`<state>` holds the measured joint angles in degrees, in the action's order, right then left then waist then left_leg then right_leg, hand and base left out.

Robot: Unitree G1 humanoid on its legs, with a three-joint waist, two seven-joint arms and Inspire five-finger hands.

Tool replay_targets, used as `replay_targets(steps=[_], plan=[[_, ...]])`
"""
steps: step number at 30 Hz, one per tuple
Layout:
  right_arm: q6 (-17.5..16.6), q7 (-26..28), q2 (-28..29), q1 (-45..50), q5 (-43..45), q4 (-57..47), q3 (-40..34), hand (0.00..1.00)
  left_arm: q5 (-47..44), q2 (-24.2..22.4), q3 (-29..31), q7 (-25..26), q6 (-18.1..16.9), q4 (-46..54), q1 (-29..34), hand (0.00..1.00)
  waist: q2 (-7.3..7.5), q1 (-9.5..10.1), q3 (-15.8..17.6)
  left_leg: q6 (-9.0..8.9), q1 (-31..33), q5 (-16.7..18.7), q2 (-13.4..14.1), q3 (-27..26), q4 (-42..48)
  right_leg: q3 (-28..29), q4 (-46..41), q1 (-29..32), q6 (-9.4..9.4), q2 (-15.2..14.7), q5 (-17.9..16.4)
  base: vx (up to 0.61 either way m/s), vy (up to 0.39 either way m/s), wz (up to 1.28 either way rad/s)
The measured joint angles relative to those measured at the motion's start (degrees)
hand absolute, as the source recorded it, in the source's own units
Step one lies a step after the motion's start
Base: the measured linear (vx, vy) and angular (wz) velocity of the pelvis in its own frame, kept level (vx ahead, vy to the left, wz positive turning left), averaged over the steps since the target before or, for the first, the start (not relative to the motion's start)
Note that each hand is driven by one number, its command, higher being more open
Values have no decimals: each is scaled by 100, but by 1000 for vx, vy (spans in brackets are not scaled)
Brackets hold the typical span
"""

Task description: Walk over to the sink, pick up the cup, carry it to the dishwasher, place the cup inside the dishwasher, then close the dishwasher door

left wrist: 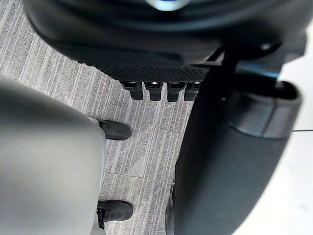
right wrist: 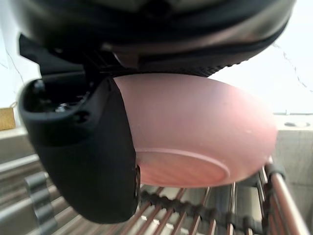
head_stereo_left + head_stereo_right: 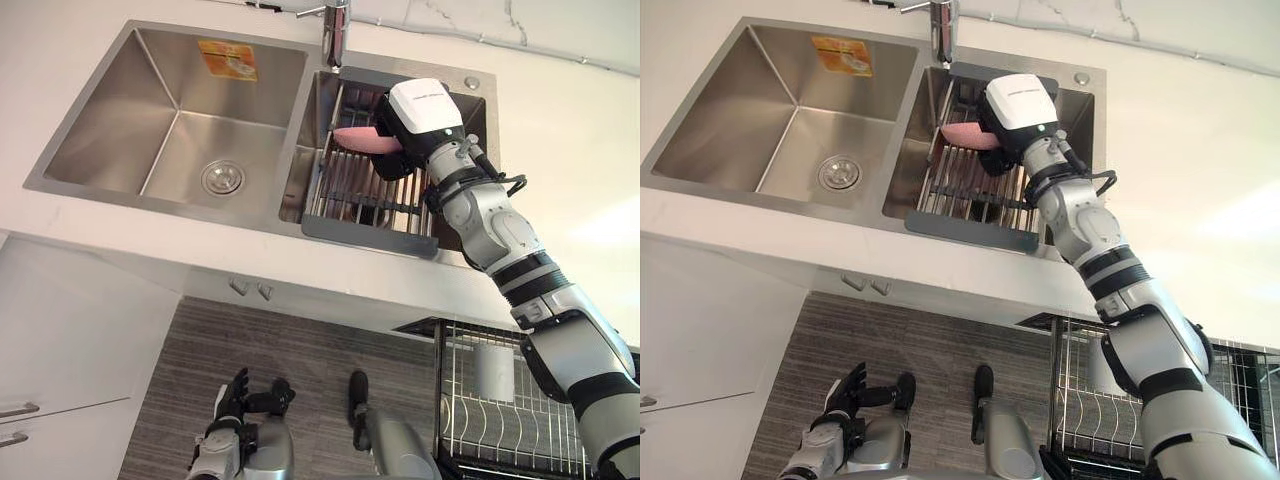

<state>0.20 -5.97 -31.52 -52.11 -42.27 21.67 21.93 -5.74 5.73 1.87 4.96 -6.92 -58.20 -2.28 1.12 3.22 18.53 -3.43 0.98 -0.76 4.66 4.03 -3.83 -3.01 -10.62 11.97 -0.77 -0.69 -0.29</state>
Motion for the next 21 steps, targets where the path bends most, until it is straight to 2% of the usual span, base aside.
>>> replay_targets(steps=[6,10,14,16,21], plan=[[-132,-92,6,1255,51,-1813,-576,0,20,9,12,-5,57,-34,46,100,20,-126,-12,43,-262,79,8,-207,3,188,26,-192,-10,39,-5,-4,2,-15],[-383,-182,4,2348,66,-2981,-1057,0,35,57,18,-31,66,-128,138,100,85,-353,-65,70,-524,178,5,-335,27,307,166,-475,-47,60,-26,4,22,-15],[-565,-266,-4,3201,277,-3775,-1553,0,129,84,6,-69,66,-261,175,100,196,-473,-208,82,-762,266,19,-505,29,466,187,-639,-57,89,-18,34,28,-20],[-660,-297,-2,3543,289,-4167,-1741,0,133,89,-3,-122,67,-348,226,100,197,-583,-311,101,-863,307,20,-572,27,527,209,-722,-70,93,-10,35,27,-19],[-848,-405,0,4117,511,-4719,-2068,0,128,88,-17,-147,73,-491,283,100,181,-705,-483,123,-1098,396,21,-800,34,750,297,-894,-119,122,27,5,29,-24]])
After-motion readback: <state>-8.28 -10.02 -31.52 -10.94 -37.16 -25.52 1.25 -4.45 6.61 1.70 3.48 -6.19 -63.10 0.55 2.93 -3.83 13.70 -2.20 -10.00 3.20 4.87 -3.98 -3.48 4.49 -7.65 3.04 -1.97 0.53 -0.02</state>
